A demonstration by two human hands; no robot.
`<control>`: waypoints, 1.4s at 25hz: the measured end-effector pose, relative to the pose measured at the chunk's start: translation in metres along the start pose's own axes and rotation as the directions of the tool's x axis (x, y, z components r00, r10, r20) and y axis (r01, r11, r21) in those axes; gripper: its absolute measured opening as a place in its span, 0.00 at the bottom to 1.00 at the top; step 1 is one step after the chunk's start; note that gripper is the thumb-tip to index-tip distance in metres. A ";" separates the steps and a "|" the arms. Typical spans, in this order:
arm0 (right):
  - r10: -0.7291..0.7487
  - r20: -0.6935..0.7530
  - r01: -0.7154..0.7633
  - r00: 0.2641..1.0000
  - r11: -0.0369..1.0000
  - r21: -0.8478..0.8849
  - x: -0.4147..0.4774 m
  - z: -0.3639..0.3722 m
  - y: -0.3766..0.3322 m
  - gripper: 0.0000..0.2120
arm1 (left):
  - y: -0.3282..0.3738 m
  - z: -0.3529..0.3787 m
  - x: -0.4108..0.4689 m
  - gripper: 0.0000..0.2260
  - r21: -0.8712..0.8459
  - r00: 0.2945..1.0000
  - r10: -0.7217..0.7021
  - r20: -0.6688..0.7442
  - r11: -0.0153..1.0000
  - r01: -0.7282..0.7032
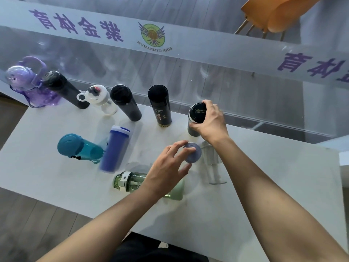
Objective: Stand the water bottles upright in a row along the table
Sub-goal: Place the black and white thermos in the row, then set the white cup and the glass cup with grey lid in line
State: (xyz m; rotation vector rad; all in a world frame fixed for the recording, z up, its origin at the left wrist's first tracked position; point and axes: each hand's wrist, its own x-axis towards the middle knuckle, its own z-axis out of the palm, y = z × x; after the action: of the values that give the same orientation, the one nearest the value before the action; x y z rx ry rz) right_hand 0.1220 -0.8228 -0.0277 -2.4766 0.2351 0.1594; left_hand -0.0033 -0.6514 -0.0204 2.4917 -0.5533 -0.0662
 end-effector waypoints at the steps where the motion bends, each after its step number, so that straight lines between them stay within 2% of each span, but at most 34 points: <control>1: 0.003 -0.001 -0.003 1.000 1.000 0.006 0.000 0.001 0.000 0.39 | 0.000 0.000 0.001 0.18 -0.002 1.000 0.009 -0.003 1.000 -0.009; 8: 0.025 0.023 -0.025 0.999 1.000 0.004 0.005 -0.003 0.003 0.42 | 0.003 -0.003 0.008 0.16 -0.037 1.000 0.010 0.026 0.999 -0.009; 11: 0.058 0.062 -0.061 0.996 0.997 0.043 0.003 -0.009 0.007 0.51 | 0.004 0.000 0.007 0.15 -0.037 1.000 0.014 0.020 0.999 -0.013; 13: 0.140 0.090 -0.148 0.986 0.985 0.088 -0.006 -0.018 0.025 0.58 | 0.002 0.002 0.006 0.15 -0.048 1.000 0.019 0.015 0.999 -0.018; 18: 0.427 0.183 -0.431 0.886 0.902 -0.021 -0.049 -0.006 0.077 0.52 | 0.001 0.009 0.006 0.16 -0.060 1.000 0.014 -0.018 0.998 -0.016; 22: 0.449 0.193 -0.440 0.872 0.893 -0.091 -0.051 0.034 0.078 0.45 | 0.003 0.010 0.004 0.15 -0.048 0.999 0.006 -0.043 0.999 -0.008; 25: 0.458 0.128 -0.455 0.880 0.889 -0.056 -0.051 0.044 0.081 0.38 | 0.004 0.008 0.004 0.15 -0.035 0.999 0.016 -0.048 0.999 -0.017; 28: 0.497 0.032 -0.498 0.867 0.862 0.096 -0.063 0.031 0.090 0.47 | 0.004 0.010 0.005 0.16 -0.036 0.999 0.014 -0.041 0.999 -0.016; 31: 0.438 -0.106 -0.396 0.893 0.874 0.281 -0.080 0.004 0.098 0.49 | 0.002 0.013 0.004 0.16 -0.042 0.999 0.023 -0.050 0.999 -0.025; 35: 0.323 -0.297 -0.224 0.899 0.919 0.323 -0.089 -0.014 0.102 0.39 | 0.001 0.016 0.003 0.17 -0.060 0.999 0.011 -0.054 0.998 -0.014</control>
State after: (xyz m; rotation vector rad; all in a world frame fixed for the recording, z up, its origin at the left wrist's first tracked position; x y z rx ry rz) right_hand 0.0148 -0.8995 -0.0621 -2.1599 0.7131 -0.1853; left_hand -0.0034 -0.6619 -0.0325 2.4244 -0.5364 -0.0115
